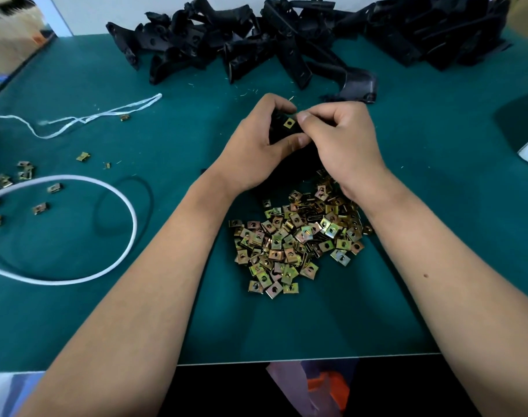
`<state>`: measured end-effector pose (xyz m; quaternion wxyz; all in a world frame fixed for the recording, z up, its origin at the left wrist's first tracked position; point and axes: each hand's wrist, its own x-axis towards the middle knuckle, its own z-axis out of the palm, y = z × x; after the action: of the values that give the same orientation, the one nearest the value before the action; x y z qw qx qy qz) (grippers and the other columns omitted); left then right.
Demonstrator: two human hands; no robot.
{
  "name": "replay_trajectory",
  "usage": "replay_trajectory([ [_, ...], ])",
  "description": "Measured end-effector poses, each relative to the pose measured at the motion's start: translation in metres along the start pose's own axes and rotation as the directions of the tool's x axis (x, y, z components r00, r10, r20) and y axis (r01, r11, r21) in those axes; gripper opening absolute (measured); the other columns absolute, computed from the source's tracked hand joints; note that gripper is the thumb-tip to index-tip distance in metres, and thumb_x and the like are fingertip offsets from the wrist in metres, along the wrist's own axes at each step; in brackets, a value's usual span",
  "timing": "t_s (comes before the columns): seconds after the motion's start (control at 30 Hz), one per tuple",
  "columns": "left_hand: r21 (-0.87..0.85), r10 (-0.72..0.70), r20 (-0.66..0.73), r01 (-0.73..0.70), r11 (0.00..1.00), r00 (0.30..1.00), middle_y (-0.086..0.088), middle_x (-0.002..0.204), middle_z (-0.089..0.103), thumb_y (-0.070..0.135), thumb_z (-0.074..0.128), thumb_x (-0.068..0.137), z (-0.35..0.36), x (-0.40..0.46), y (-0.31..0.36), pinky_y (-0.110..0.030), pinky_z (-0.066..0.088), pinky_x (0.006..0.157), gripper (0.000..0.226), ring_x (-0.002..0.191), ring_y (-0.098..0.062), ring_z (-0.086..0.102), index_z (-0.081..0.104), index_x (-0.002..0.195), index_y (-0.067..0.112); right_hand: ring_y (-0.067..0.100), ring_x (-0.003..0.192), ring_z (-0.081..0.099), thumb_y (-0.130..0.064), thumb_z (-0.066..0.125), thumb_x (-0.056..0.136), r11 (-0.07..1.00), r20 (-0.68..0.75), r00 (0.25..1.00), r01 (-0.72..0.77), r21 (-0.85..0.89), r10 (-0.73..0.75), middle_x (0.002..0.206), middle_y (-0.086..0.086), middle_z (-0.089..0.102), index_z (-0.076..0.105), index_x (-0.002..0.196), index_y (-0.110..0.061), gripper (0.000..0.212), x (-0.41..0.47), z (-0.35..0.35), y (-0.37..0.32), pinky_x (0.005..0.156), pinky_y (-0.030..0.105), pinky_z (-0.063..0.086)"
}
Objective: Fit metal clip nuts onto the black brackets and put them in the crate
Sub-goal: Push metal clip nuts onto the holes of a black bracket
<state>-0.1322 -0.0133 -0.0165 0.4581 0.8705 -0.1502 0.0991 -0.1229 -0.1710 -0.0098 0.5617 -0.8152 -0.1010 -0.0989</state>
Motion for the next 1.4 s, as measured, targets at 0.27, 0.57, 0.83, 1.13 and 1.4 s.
replay_trajectory([
  [0.27,0.022,0.046,-0.023,-0.046,0.999,0.999,0.011,0.102,0.055,0.023,0.071,0.096,0.001,-0.001,-0.002,-0.009,0.04,0.081,0.038,0.088,0.007,0.05,0.051,0.123,0.005,0.005,0.076,0.054,-0.015,0.062,0.096,0.972,0.108,0.972,0.22,-0.082,-0.21,0.077,-0.005,0.056,0.067,0.077,-0.003,0.023,0.008,-0.002,0.001,0.076,0.022,0.043],
  [0.57,0.071,-0.098,-0.244,0.118,0.99,0.965,0.016,0.091,0.051,0.033,0.069,0.096,-0.026,0.006,-0.026,-0.011,0.039,0.071,0.033,0.08,0.0,0.048,0.053,0.117,0.013,-0.002,0.077,0.062,-0.032,0.058,0.103,0.981,0.099,0.995,0.032,-0.191,-0.013,0.086,-0.007,0.074,0.078,0.094,-0.024,0.023,0.024,-0.043,0.024,0.071,0.023,0.049],
  [0.83,0.078,-0.146,-0.441,0.2,0.977,0.886,0.015,0.084,0.048,0.031,0.061,0.1,-0.036,0.007,-0.038,-0.024,0.034,0.067,0.023,0.081,-0.015,0.044,0.041,0.105,0.02,0.025,0.135,0.034,-0.03,0.058,0.104,0.737,0.455,0.887,0.358,-0.574,-0.077,0.152,-0.008,0.049,0.054,0.147,-0.035,0.044,0.019,-0.01,0.017,0.109,0.042,0.027],
  [1.13,0.105,-0.106,-0.295,0.142,0.984,0.95,0.015,0.085,0.049,0.043,0.074,0.088,-0.033,0.003,-0.033,-0.007,0.036,0.065,0.042,0.072,0.007,0.048,0.043,0.107,0.021,0.016,0.094,0.058,-0.025,0.08,0.088,0.774,0.423,0.886,0.401,-0.489,-0.192,0.096,-0.006,0.062,0.075,0.094,-0.021,0.009,0.017,-0.004,0.015,0.086,0.032,0.046],
  [1.4,0.081,-0.011,-0.1,0.019,0.997,0.995,0.015,0.086,0.053,0.056,0.086,0.062,-0.032,0.0,-0.027,-0.026,0.044,0.071,0.07,0.077,-0.006,0.049,0.052,0.105,0.012,0.002,0.086,0.067,-0.013,0.07,0.094,0.987,0.076,0.991,0.117,-0.112,-0.109,0.094,-0.008,0.074,0.077,0.107,-0.022,0.018,0.009,-0.011,0.015,0.08,0.017,0.052],
])
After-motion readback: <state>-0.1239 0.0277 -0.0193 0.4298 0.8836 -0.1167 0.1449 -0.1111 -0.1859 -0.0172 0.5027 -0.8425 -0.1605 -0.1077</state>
